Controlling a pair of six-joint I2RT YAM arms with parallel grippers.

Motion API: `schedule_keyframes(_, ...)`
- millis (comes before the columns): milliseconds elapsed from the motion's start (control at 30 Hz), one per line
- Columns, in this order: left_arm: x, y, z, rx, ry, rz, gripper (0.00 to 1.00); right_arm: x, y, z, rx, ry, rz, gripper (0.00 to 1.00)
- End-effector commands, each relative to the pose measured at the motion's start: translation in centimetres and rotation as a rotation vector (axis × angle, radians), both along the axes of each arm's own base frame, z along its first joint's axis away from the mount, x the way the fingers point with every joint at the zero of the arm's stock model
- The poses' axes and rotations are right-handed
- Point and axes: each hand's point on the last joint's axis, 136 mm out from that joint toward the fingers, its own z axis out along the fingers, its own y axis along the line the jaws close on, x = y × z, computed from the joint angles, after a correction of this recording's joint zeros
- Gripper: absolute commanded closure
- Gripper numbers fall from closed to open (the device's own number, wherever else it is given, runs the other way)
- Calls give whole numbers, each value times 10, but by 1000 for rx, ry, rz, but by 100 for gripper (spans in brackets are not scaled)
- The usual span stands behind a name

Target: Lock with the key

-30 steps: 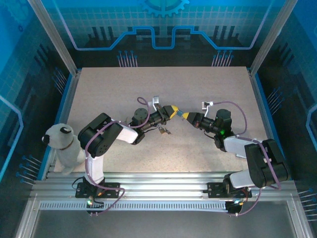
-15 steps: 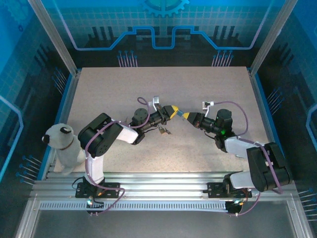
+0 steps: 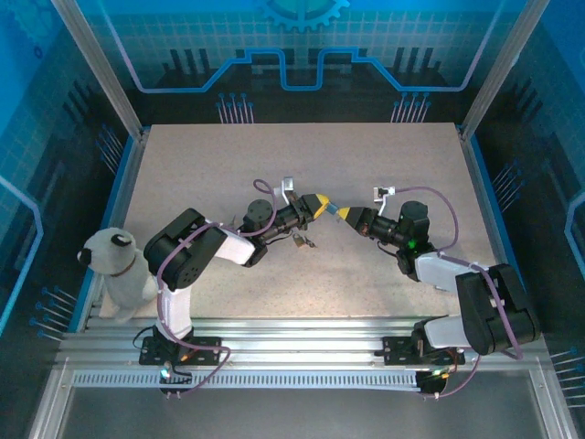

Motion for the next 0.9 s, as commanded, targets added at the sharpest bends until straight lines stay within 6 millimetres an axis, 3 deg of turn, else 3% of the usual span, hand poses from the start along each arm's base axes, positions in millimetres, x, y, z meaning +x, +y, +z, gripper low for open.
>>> schedule_keyframes(0, 15, 18, 7, -34, -21, 92, 100, -7, 0, 6, 4, -31, 27, 100)
schedule_keyframes(867, 21, 33, 7, -32, -18, 136, 100, -8, 1, 10, 29, -32, 47, 100)
